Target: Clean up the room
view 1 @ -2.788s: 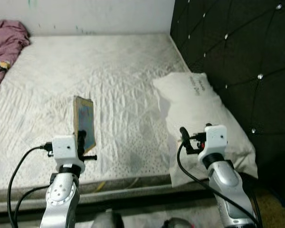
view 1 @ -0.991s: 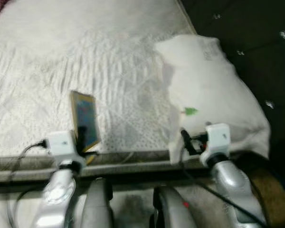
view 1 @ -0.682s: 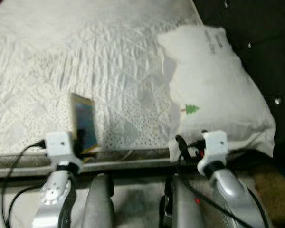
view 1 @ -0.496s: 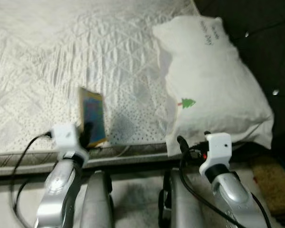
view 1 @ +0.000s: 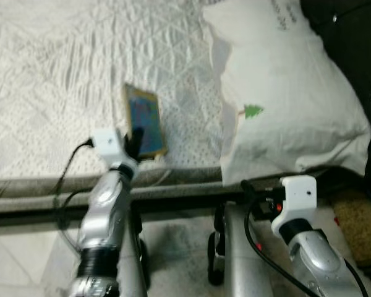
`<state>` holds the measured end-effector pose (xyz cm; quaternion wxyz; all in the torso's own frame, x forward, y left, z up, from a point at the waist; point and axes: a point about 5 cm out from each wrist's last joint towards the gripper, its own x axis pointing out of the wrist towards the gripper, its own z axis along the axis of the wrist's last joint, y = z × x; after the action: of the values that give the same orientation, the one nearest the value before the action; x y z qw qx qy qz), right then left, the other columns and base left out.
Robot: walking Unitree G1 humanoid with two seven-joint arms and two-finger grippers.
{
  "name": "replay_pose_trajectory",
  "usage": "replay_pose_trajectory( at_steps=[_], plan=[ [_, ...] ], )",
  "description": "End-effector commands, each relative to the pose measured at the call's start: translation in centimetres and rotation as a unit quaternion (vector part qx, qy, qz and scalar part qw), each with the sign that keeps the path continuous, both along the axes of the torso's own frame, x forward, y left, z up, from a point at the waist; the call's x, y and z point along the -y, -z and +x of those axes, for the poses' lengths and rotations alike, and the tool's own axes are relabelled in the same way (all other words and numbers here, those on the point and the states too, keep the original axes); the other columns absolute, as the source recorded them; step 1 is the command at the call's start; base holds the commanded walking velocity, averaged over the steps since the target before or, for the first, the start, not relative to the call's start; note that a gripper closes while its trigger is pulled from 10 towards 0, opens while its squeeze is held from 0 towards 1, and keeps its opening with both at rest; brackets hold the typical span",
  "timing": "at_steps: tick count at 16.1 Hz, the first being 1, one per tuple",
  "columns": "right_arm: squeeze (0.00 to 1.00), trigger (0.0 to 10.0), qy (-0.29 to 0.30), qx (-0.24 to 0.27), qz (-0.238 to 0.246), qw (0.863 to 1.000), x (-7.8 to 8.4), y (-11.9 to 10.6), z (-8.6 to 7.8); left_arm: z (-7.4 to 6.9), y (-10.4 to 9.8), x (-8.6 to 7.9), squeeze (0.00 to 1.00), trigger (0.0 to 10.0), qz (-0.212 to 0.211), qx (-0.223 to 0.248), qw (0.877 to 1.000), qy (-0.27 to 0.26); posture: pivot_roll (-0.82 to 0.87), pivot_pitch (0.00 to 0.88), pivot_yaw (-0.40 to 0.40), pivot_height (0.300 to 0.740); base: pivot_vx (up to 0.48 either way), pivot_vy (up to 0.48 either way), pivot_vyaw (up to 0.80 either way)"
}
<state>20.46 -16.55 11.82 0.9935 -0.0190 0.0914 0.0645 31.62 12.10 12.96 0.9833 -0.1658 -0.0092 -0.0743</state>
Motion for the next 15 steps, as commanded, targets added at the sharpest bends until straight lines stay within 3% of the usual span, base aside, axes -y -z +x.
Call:
replay_pose_trajectory(
  at_steps=[1,4,9,10,11,13,15],
  plan=[
    [0.0,10.0,-0.001,-0.003,0.001,1.0,0.0,-0.1,-0.2,0.2,0.4,1.4,0.0,10.0,-0.023,-0.01,0.999,0.028,-0.13,0.311,-0.013,0.561,0.0,0.0,0.0],
    [0.0,10.0,-0.001,0.007,0.013,1.0,0.0,-0.4,0.0,1.0,-0.3,3.5,0.0,10.0,-0.084,-0.018,0.995,0.048,-0.13,0.302,-0.008,0.542,0.0,0.0,0.0],
    [0.0,10.0,0.01,0.008,0.003,1.0,0.4,-0.5,-0.2,1.4,-0.5,5.6,0.0,10.0,-0.134,-0.073,0.984,0.089,-0.14,0.285,-0.002,0.532,0.0,0.0,0.0],
    [0.0,10.0,0.011,0.009,0.002,1.0,0.4,-0.6,-0.3,1.5,-0.3,5.9,0.0,10.0,-0.149,-0.083,0.98,0.102,-0.15,0.28,-0.003,0.532,0.0,0.0,0.0],
    [0.0,10.0,0.012,0.011,-0.001,1.0,0.5,-0.8,-0.3,1.8,1.0,6.8,0.0,10.0,-0.157,-0.149,0.967,0.131,-0.16,0.276,-0.005,0.532,0.0,0.0,0.0],
    [0.0,10.0,0.012,0.012,-0.002,1.0,0.5,-0.8,-0.3,1.8,1.0,7.6,0.0,10.0,-0.202,-0.176,0.952,0.149,-0.16,0.266,-0.005,0.532,0.0,0.0,0.0],
    [0.0,10.0,0.011,0.011,-0.003,1.0,0.5,-0.7,-0.6,2.0,0.9,8.4,0.0,10.0,-0.199,-0.197,0.943,0.178,-0.17,0.257,-0.003,0.532,0.0,0.0,0.0]
  ],
)
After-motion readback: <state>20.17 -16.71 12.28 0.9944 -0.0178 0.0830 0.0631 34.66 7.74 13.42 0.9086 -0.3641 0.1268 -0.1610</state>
